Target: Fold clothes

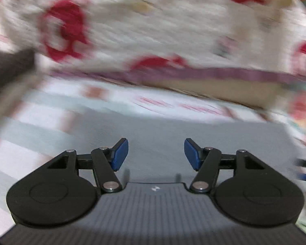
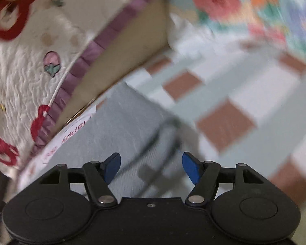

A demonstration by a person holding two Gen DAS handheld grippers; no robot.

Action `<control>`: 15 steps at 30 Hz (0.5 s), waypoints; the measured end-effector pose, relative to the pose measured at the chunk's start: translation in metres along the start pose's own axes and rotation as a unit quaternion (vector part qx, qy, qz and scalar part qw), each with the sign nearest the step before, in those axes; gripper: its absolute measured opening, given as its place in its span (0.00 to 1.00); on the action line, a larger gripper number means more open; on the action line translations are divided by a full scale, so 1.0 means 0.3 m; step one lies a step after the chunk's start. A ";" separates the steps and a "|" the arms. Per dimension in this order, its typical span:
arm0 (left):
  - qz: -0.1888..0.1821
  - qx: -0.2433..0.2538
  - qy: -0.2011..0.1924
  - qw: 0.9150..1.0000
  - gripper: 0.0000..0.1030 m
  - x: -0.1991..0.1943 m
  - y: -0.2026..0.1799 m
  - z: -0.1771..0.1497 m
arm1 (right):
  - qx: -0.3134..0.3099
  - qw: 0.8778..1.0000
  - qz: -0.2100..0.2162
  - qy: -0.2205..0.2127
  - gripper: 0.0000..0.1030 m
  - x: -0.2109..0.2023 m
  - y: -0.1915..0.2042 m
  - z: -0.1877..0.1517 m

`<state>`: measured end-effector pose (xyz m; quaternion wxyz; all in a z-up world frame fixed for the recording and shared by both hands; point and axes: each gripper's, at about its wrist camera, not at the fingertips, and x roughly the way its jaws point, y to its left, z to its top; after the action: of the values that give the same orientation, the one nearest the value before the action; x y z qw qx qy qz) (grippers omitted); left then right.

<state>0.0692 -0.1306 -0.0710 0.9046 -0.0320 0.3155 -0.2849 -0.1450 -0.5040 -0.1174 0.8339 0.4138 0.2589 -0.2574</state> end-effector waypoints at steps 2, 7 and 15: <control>-0.037 0.016 0.026 0.999 0.58 0.046 -0.066 -0.040 | 0.055 0.998 0.025 0.025 0.70 0.013 -0.051 -0.025; -0.060 0.014 0.064 0.996 0.58 0.144 -0.103 -0.065 | 0.127 0.988 0.082 0.039 0.70 0.049 -0.083 -0.085; -0.073 -0.018 0.090 0.993 0.58 0.167 -0.052 -0.081 | 0.182 0.971 0.148 0.046 0.71 0.148 -0.068 -0.101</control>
<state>0.0794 -0.1674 -0.1144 0.8484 -0.0453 0.3977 -0.3465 -0.1322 -0.4992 -0.1735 0.7605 0.6039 0.1815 -0.1550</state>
